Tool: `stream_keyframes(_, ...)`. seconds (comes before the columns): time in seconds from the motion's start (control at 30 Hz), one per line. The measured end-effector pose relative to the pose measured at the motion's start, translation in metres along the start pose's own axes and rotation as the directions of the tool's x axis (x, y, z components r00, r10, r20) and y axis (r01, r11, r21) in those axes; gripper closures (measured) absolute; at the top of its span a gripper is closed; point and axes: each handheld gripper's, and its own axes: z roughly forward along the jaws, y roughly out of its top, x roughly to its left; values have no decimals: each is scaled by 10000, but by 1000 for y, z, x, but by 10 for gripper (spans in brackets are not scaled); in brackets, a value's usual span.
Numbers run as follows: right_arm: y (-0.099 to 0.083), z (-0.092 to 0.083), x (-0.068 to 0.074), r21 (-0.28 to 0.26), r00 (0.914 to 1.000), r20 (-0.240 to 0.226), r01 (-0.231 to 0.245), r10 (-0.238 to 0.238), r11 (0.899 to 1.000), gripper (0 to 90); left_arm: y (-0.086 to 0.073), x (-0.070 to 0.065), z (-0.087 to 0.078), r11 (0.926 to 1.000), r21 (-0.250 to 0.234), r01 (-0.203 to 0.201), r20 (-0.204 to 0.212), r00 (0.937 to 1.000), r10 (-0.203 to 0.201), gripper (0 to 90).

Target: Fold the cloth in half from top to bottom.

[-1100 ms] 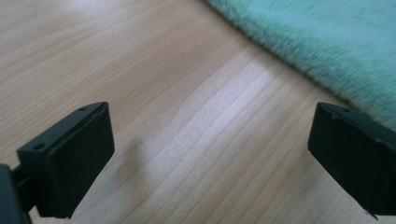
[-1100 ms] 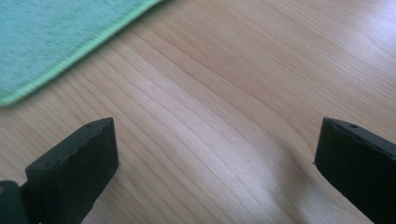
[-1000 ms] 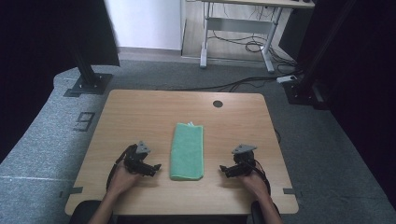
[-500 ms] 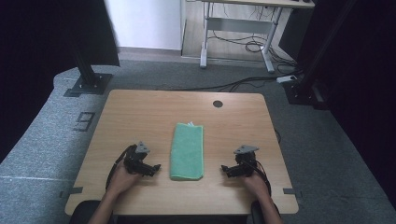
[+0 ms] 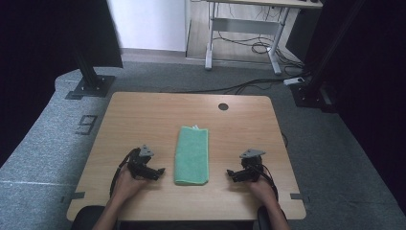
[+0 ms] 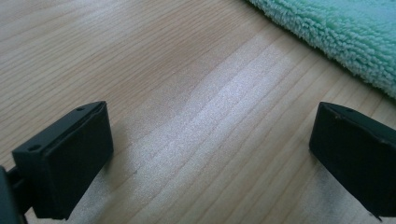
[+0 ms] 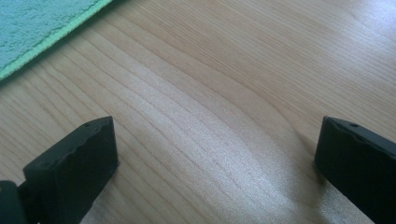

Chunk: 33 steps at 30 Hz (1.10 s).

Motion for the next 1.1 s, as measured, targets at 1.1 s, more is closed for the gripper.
stream_keyframes(1.1,0,0,0,2,10000,4,-8,8,10000,0,50,-14,7,9996,-276,33,167,9999,-29,0)
